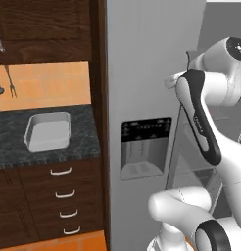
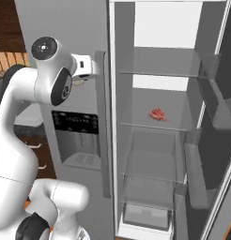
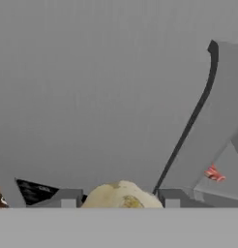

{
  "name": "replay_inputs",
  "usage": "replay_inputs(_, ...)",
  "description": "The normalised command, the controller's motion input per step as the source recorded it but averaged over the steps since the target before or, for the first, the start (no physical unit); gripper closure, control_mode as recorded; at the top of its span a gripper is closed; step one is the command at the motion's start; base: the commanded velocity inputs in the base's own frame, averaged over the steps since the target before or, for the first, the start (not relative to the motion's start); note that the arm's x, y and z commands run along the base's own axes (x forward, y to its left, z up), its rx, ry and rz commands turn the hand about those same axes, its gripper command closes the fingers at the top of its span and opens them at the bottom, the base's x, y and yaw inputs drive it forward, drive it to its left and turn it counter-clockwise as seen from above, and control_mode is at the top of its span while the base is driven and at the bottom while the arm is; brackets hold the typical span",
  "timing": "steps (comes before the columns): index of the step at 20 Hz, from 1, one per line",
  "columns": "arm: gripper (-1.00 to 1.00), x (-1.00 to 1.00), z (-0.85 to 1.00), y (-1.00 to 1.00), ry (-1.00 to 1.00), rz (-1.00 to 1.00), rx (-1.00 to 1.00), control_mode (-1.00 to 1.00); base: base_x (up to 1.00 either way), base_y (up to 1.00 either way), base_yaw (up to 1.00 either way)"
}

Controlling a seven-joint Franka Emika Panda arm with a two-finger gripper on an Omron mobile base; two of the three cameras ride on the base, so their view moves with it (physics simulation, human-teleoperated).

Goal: Place one garlic and one steak in each tupperware on the nearby counter, to pack two identical lunches.

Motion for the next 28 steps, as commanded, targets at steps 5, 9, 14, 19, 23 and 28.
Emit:
replay_inputs(5, 1.0, 0.0, 0.0, 0.0, 0.0, 0.0, 0.0, 1.0, 0.03, 0.79, 0.0)
replay_inputs(9, 1.0, 0.0, 0.0, 0.0, 0.0, 0.0, 0.0, 1.0, 0.0, 0.74, 0.0)
replay_inputs(14, 1.0, 0.0, 0.0, 0.0, 0.0, 0.0, 0.0, 1.0, 0.0, 0.68, 0.0)
replay_inputs(19, 1.0, 0.0, 0.0, 0.0, 0.0, 0.0, 0.0, 1.0, 0.0, 0.66, 0.0)
replay_inputs(23, 1.0, 0.0, 0.0, 0.0, 0.0, 0.0, 0.0, 1.0, 0.0, 0.64, 0.0)
replay_inputs(28, 1.0, 0.0, 0.0, 0.0, 0.0, 0.0, 0.0, -1.0, 0.0, 0.24, 0.0)
